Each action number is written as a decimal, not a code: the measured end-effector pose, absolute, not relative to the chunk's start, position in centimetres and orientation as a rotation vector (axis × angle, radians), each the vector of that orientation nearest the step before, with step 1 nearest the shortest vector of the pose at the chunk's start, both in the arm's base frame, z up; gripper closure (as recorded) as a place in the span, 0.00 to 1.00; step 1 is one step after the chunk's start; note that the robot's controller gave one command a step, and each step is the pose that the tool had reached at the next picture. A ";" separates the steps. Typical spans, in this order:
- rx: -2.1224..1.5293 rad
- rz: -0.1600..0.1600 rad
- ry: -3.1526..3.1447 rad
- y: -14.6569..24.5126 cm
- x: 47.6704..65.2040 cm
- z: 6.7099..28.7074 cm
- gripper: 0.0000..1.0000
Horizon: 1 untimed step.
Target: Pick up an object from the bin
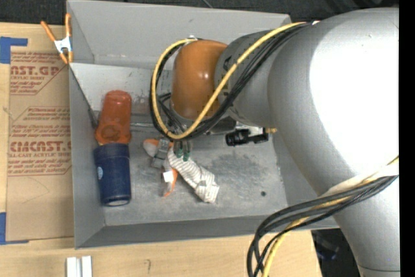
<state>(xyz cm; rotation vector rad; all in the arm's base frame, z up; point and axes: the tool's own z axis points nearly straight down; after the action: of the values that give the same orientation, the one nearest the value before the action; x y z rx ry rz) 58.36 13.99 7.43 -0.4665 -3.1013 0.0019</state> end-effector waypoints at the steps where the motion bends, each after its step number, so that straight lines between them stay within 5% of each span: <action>1: -0.466 0.004 -3.097 14.0 58.2 9.5 1.00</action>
Offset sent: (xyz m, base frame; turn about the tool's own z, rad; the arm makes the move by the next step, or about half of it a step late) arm 0.0001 -0.0001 0.0674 0.0000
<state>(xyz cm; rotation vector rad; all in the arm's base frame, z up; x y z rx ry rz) 58.21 13.98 9.50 -0.4659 -3.0968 0.0043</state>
